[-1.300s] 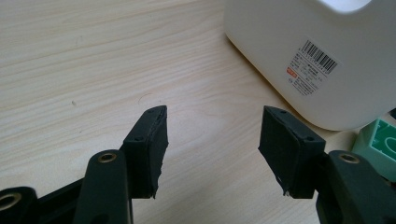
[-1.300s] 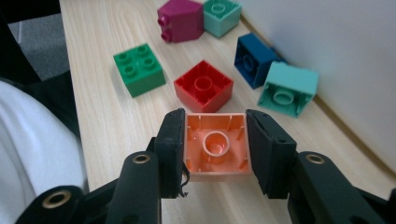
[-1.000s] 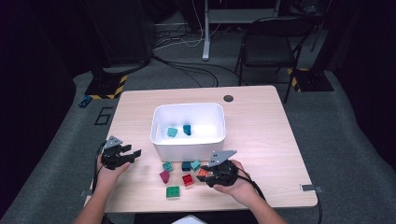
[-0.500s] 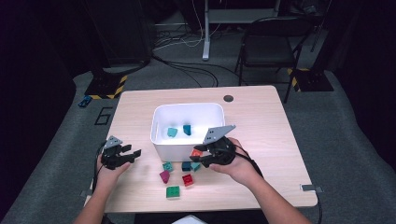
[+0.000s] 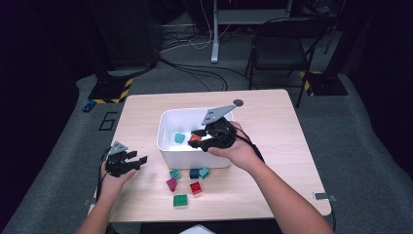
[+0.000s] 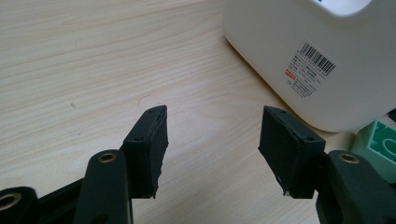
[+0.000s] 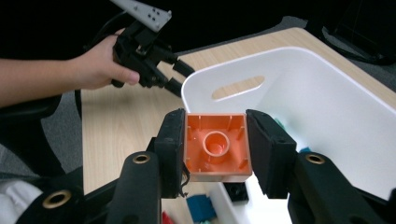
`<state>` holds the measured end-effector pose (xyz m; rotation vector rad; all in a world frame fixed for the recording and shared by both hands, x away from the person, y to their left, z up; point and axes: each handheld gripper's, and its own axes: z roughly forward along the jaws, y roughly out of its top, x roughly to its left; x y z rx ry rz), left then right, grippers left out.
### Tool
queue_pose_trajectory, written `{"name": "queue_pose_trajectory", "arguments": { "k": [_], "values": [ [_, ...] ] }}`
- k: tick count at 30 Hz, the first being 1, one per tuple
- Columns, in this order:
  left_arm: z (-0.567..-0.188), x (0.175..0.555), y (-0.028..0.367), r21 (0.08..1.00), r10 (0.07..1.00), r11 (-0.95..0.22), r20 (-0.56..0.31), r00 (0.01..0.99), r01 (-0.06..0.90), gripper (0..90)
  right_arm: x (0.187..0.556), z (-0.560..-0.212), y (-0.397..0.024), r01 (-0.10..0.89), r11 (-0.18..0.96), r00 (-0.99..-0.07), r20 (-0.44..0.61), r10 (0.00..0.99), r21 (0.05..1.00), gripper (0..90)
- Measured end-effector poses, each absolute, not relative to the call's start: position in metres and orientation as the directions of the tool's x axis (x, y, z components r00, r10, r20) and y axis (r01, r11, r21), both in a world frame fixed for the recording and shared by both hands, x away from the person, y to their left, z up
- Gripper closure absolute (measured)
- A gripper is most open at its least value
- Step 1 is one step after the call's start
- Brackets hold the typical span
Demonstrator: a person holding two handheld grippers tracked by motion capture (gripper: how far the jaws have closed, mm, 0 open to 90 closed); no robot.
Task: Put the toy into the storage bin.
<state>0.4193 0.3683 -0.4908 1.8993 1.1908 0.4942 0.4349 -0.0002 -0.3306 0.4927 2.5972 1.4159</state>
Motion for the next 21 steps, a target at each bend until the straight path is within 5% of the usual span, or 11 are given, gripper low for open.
{"name": "queue_pose_trajectory", "arguments": {
  "k": [10,21],
  "values": [
    [-0.490,0.420,0.369,0.801,0.871,-0.221,-0.095,0.482,0.556,41.7,0.471,-0.323,0.024,0.218,0.501,-0.925,0.013,0.380,0.838,58.5],
    [-0.489,0.420,0.369,0.801,0.868,-0.222,-0.097,0.487,0.556,41.7,0.510,-0.353,0.045,0.238,0.525,-0.916,0.008,0.402,0.817,58.5]
  ]
}}
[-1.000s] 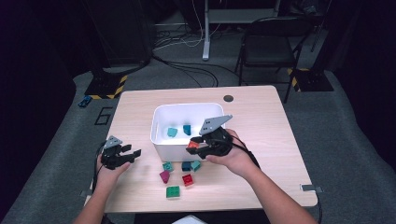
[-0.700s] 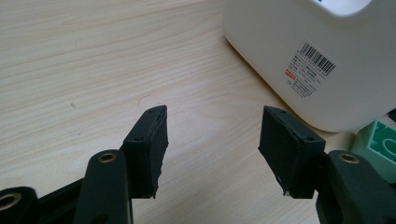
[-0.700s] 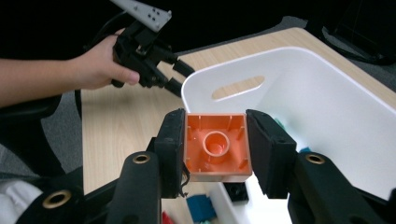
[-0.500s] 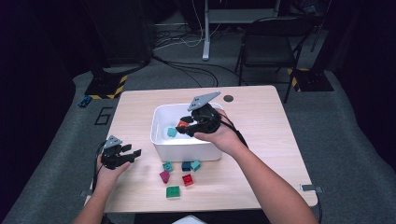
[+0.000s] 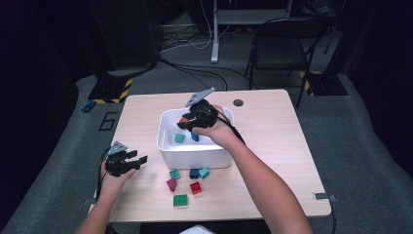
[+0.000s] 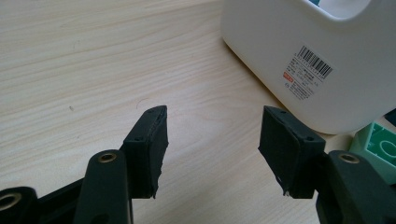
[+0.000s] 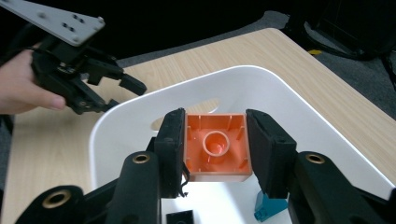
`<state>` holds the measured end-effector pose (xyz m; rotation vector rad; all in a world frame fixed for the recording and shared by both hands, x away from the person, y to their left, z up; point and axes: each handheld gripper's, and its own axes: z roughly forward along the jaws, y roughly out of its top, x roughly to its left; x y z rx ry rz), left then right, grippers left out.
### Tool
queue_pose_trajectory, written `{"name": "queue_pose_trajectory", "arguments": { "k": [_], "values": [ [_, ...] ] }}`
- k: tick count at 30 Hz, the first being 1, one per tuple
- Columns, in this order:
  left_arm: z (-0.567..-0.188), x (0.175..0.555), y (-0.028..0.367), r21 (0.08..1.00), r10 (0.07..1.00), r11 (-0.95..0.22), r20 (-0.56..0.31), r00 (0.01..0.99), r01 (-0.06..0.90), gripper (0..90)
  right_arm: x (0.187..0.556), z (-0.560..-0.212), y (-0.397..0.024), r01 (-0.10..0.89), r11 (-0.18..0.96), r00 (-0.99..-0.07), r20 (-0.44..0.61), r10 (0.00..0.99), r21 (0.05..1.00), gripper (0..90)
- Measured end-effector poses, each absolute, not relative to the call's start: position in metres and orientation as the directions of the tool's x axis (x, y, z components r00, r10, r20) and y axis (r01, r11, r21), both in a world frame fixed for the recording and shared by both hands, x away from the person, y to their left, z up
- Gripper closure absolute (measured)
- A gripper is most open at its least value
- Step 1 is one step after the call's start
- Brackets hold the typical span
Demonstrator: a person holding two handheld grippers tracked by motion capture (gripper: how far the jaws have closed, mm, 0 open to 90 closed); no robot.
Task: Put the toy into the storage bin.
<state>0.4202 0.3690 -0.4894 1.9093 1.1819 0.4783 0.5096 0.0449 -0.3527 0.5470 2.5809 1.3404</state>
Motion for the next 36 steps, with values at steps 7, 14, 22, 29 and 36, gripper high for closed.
{"name": "queue_pose_trajectory", "arguments": {
  "k": [7,14,22,29,36],
  "values": [
    [-0.489,0.421,0.369,0.799,0.867,-0.225,-0.097,0.489,0.557,41.7,0.526,-0.373,0.056,0.276,0.533,-0.908,0.036,0.417,0.800,58.5],
    [-0.490,0.421,0.369,0.803,0.868,-0.221,-0.098,0.488,0.554,41.7,0.539,-0.389,0.060,0.324,0.562,-0.893,0.049,0.448,0.761,58.5],
    [-0.490,0.421,0.368,0.801,0.867,-0.224,-0.097,0.489,0.555,41.7,0.541,-0.391,0.060,0.341,0.557,-0.876,0.041,0.480,0.758,54.4],
    [-0.489,0.420,0.369,0.800,0.867,-0.224,-0.097,0.489,0.557,41.7,0.534,-0.375,0.051,0.327,0.522,-0.868,0.031,0.496,0.787,51.6],
    [-0.490,0.421,0.368,0.800,0.867,-0.226,-0.094,0.489,0.555,41.7,0.512,-0.348,0.035,0.278,0.483,-0.880,0.018,0.475,0.830,50.5]
  ]
}}
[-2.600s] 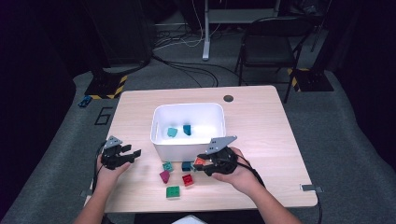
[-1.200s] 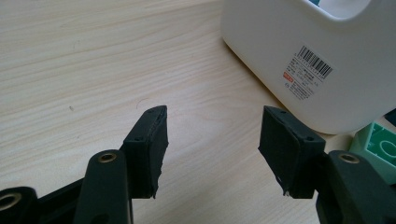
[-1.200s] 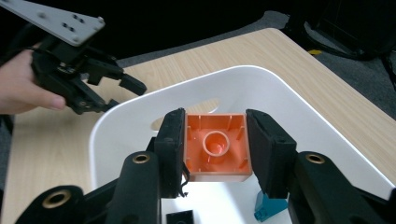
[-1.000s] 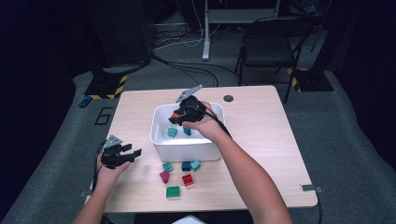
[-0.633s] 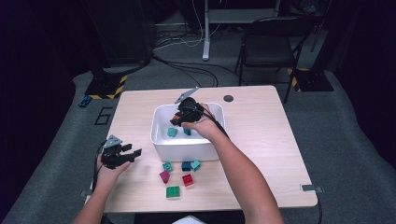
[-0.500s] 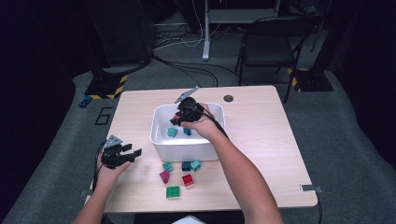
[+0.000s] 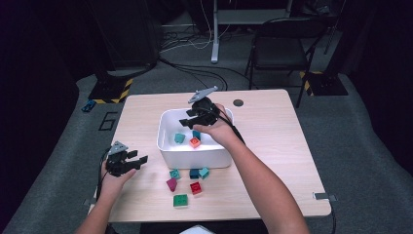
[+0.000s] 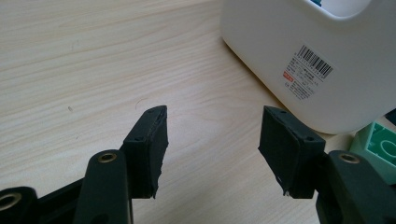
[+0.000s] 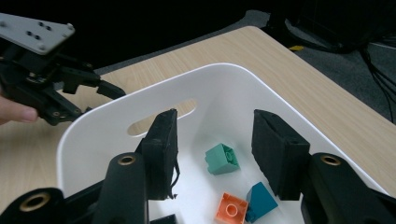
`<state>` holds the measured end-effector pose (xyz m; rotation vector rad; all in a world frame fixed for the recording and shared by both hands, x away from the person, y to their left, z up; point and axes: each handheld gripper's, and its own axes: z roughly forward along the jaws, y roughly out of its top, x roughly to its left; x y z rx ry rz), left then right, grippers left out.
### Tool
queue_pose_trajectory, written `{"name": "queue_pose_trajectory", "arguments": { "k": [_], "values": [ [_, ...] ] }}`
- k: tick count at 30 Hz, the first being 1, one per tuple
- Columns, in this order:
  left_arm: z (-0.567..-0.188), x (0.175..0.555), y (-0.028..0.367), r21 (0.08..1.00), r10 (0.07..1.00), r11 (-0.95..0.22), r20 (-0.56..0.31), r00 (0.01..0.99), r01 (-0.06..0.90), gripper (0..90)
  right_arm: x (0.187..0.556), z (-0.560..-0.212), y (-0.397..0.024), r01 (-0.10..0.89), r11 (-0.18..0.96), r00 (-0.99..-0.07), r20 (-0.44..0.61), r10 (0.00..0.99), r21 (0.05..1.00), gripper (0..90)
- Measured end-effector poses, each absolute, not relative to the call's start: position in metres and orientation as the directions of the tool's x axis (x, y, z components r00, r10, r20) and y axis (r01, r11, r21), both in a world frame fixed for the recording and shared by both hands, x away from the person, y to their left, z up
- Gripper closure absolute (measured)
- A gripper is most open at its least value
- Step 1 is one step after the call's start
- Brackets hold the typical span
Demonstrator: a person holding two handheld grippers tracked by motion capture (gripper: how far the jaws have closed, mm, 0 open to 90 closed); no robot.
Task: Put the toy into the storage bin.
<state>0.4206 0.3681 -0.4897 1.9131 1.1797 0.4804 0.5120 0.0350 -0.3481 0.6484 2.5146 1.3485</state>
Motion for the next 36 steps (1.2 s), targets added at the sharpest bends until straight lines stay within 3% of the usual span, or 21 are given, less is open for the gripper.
{"name": "queue_pose_trajectory", "arguments": {
  "k": [12,21,36],
  "values": [
    [-0.489,0.420,0.368,0.800,0.870,-0.226,-0.091,0.485,0.556,41.7,0.456,-0.325,-0.003,0.210,0.426,-0.907,0.012,0.422,0.880,49.8],
    [-0.490,0.420,0.368,0.800,0.873,-0.224,-0.089,0.479,0.556,41.8,0.420,-0.346,-0.027,0.192,0.441,-0.900,-0.022,0.436,0.877,49.7],
    [-0.490,0.419,0.369,0.800,0.874,-0.220,-0.094,0.477,0.559,42.0,0.376,-0.396,-0.030,0.184,0.469,-0.898,-0.046,0.438,0.864,49.5]
  ]
}}
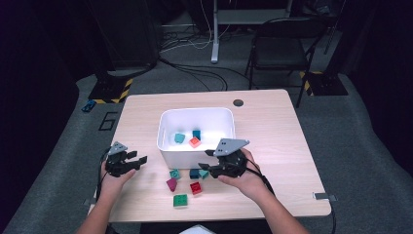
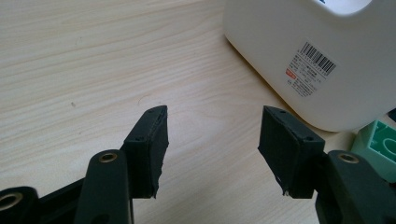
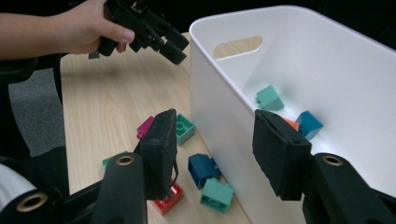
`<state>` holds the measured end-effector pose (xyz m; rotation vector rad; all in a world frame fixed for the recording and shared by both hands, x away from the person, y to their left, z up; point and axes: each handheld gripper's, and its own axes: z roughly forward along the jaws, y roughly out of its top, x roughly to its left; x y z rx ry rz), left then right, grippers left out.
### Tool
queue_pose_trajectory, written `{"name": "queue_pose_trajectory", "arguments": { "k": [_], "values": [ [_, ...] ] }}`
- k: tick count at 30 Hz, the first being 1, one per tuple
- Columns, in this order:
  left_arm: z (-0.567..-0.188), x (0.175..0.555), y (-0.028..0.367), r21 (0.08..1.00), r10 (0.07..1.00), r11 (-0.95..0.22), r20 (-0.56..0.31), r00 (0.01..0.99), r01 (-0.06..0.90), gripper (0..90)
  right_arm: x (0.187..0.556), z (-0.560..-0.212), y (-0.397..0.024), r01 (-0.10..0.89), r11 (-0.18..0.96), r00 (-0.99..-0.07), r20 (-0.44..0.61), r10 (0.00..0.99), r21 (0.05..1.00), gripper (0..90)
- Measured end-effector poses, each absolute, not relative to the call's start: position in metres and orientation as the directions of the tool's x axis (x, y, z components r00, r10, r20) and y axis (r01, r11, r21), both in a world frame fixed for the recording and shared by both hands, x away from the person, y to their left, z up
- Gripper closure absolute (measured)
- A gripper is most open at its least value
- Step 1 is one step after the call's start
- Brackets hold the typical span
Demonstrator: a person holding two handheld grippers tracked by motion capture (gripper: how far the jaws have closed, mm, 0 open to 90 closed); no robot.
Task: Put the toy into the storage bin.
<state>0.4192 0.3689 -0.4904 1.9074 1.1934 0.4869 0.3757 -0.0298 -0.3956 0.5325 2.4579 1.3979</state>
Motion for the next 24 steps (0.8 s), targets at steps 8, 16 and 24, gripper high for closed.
{"name": "queue_pose_trajectory", "arguments": {
  "k": [8,16,24],
  "values": [
    [-0.491,0.419,0.368,0.803,0.877,-0.212,-0.095,0.470,0.558,42.1,0.375,-0.423,-0.034,0.224,0.458,-0.894,-0.006,0.449,0.860,49.5],
    [-0.491,0.419,0.369,0.795,0.876,-0.219,-0.096,0.473,0.566,42.1,0.374,-0.441,-0.031,0.244,0.451,-0.892,0.016,0.451,0.859,49.7],
    [-0.491,0.418,0.369,0.796,0.876,-0.218,-0.095,0.472,0.565,42.2,0.373,-0.467,-0.021,0.270,0.474,-0.895,0.037,0.444,0.838,50.0]
  ]
}}
